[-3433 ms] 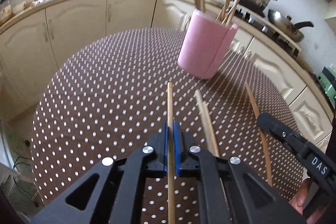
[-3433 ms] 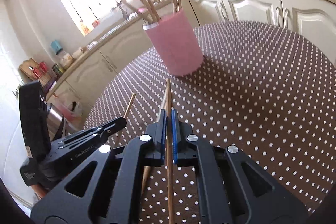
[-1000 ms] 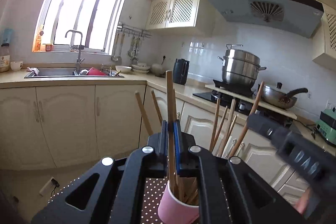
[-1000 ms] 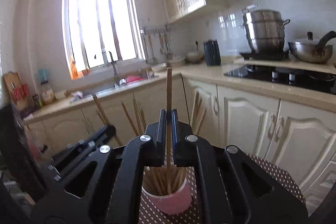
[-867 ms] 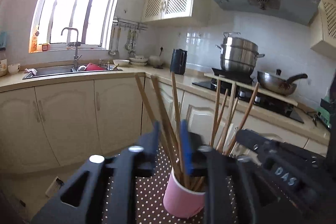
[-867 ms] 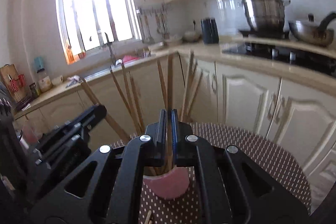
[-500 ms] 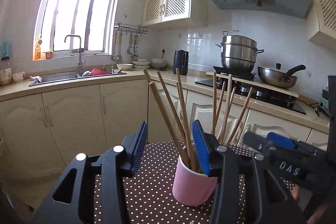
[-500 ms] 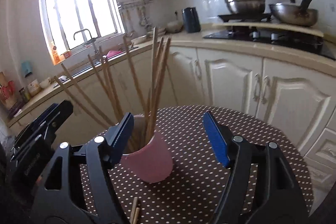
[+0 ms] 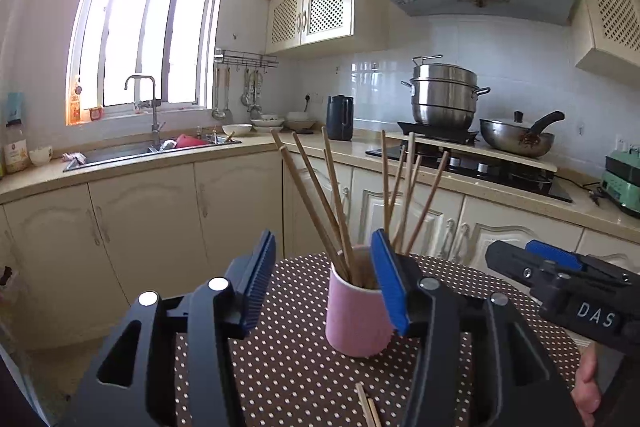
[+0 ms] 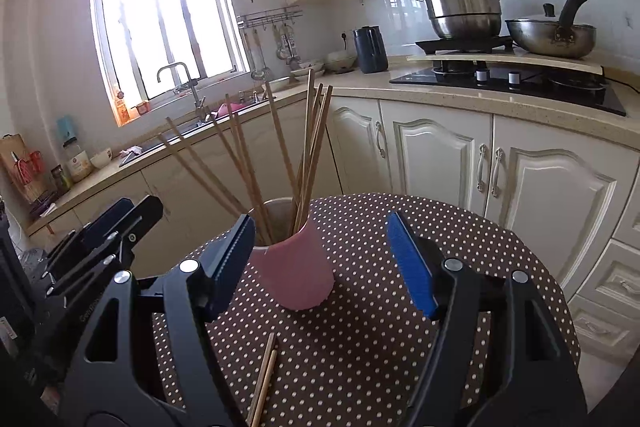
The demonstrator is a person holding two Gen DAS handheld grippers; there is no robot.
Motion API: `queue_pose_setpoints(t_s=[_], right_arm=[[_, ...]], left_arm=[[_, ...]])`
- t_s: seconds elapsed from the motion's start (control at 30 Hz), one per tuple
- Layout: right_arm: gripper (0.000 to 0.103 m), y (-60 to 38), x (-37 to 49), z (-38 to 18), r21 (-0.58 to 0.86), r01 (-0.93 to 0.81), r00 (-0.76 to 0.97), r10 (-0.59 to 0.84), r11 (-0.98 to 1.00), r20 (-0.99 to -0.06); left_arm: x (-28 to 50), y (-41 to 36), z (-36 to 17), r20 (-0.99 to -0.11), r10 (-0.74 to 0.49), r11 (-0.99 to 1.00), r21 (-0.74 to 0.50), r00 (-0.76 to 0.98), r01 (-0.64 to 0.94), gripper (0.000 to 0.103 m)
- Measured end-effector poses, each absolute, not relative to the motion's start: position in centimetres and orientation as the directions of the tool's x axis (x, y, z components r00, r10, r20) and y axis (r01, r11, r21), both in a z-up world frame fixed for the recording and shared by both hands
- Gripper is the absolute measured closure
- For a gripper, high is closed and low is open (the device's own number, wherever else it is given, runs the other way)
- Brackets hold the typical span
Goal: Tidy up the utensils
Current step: 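Move both open tools back down toward the last chopsticks, then grasp a wooden chopstick with the right tool while the left tool grasps another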
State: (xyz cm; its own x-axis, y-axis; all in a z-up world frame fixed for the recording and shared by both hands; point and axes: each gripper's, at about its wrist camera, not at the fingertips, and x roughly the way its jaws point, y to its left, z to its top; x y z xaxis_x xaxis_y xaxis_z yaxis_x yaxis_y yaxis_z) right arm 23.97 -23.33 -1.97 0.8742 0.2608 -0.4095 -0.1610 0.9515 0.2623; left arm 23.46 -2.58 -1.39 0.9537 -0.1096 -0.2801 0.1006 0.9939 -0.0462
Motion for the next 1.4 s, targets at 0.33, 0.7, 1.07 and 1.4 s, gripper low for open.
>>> queue_pose_setpoints(t_s=[0.33,0.7,1.07,1.4], right_arm=[[0.026,-21.8,21.4,-6.5,0.247,-0.154,0.793,0.269,0.957,-0.547],[0.026,-18.2,20.2,-12.2,0.169,-0.192,0.659,0.254,0.967,-0.708],[0.025,-15.9,19.9,-14.8,0.100,-0.215,0.584,0.210,0.971,-0.784],[0.033,-15.7,21.2,-14.5,0.070,-0.178,0.574,0.161,0.982,-0.803]], left_arm=[[19.3,-0.5,-4.3,-0.359,-0.150,0.987,-0.110,0.921,0.117,0.042],[17.5,1.5,-9.9,-0.531,-0.145,0.988,-0.130,0.835,0.088,0.042],[15.8,2.3,-13.0,-0.626,-0.098,0.994,-0.094,0.773,0.050,0.042],[16.4,1.9,-13.1,-0.642,-0.117,0.993,-0.098,0.758,0.070,0.042]])
